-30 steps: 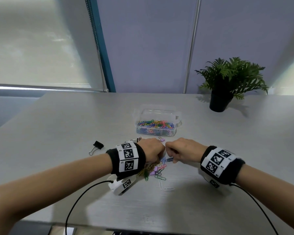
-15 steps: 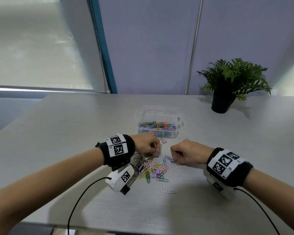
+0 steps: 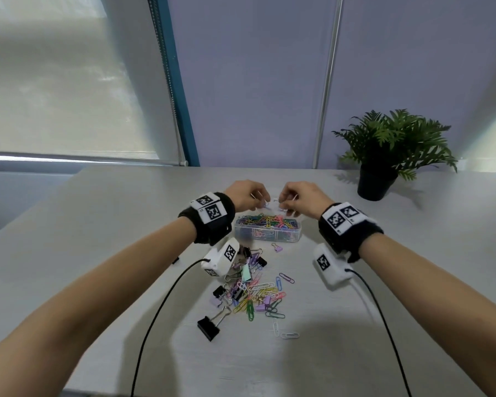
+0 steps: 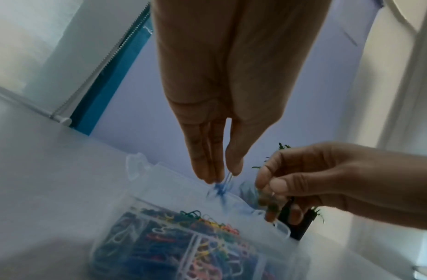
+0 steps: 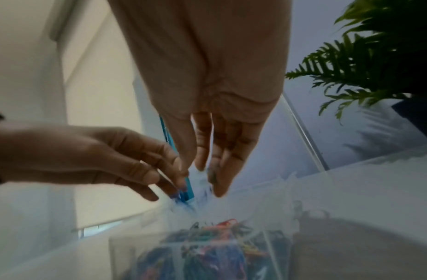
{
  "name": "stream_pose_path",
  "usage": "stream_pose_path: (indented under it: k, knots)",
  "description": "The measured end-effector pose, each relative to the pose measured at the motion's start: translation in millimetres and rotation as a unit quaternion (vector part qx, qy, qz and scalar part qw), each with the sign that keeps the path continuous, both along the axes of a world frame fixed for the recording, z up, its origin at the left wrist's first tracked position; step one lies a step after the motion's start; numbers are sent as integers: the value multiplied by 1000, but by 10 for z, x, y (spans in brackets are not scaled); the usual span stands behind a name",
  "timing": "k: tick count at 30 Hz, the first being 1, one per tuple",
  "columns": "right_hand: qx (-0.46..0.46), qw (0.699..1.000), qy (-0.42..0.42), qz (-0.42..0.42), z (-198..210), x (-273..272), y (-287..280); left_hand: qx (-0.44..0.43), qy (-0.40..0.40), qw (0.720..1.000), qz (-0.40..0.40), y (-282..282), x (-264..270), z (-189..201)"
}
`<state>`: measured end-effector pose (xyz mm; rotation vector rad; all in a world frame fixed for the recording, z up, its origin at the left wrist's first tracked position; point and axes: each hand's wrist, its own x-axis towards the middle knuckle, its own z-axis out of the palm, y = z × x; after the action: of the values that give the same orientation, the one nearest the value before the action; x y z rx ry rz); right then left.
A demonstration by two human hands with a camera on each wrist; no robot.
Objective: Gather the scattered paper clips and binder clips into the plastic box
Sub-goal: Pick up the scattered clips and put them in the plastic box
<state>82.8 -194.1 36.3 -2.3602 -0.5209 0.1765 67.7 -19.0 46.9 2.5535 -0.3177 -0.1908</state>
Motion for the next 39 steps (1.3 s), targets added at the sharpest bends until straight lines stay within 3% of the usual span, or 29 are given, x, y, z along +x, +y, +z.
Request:
stream_pose_path:
  k: [3, 6, 10, 12, 16, 23, 29, 34, 39]
  knots:
    - [-161, 983, -92, 8, -56, -114, 57, 65, -59, 996, -25, -25, -109, -28]
    - [-196, 967, -151, 60, -54, -435, 31, 112, -88, 986, -84, -35, -397, -62]
    - [-286, 949, -7, 134, -260, -758, -60, 198, 32, 968, -153, -75, -768, -262]
    - [-310, 941, 12, 135, -372, -824, -47, 235, 61, 960, -141, -110, -858, -376]
    - [-287, 949, -7, 129, -443, -905, 81, 265, 31, 958, -107, -220, -953, -444]
    - [-271, 950, -20, 153, -480, -927, 78, 329, 32, 936, -125, -283, -1047, -485]
    - [-267, 948, -49, 166, -492, -1015, -8, 324, 28, 934, -149, -298, -1059, -461]
    - [-211, 964, -11, 163, -403, -1007, -68, 260, 50, 954, -142, -234, -984, -442]
    - [-64, 987, 97, 116, -323, -818, -236, 129, 89, 981, -117, -90, -841, -302]
